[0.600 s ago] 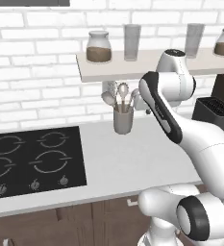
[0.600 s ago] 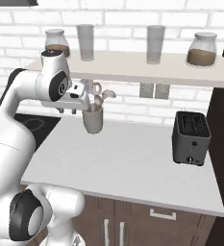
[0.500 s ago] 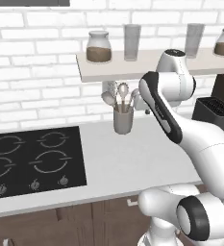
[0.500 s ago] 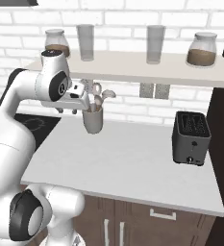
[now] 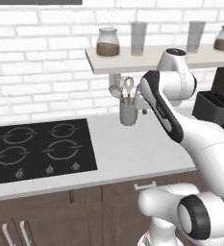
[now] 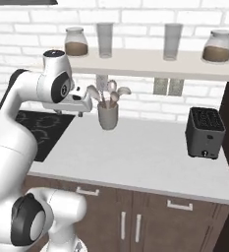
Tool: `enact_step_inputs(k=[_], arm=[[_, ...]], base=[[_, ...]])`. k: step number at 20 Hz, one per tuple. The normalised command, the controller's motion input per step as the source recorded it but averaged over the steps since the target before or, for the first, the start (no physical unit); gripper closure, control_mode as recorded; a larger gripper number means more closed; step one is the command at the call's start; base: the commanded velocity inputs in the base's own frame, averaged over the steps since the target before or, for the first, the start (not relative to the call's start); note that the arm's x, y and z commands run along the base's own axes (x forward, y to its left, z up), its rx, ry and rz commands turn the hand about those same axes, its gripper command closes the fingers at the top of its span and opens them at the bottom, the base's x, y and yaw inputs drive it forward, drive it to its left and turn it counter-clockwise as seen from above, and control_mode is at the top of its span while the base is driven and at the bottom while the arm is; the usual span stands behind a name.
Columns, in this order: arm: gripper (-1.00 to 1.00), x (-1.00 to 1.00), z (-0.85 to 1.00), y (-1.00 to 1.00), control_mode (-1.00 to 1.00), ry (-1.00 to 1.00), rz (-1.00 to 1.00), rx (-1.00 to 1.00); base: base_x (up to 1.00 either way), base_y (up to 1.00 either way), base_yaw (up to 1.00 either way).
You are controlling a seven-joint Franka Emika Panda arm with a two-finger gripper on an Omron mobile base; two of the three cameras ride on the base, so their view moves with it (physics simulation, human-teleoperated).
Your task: Take a straw from the drawer in front and place it inside the glass cup on the dining counter.
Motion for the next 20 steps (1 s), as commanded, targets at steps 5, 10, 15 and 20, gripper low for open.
enact_step_inputs(k=[5,10,15,20], arm=[[-1.00,0.00,0.00,0.00,1.00,0.00,0.00,0.00],[-1.00,0.00,0.00,0.00,1.00,0.00,0.00,0.00],[-1.00,0.00,0.00,0.00,1.00,0.00,0.00,0.00],[-1.00,0.00,0.00,0.00,1.00,0.00,0.00,0.00]], base=[[-0.06,0.84,-0.23],[0.06,0.81,-0.57],[0.01,0.60,-0.70],[0.00,0.66,-0.67]])
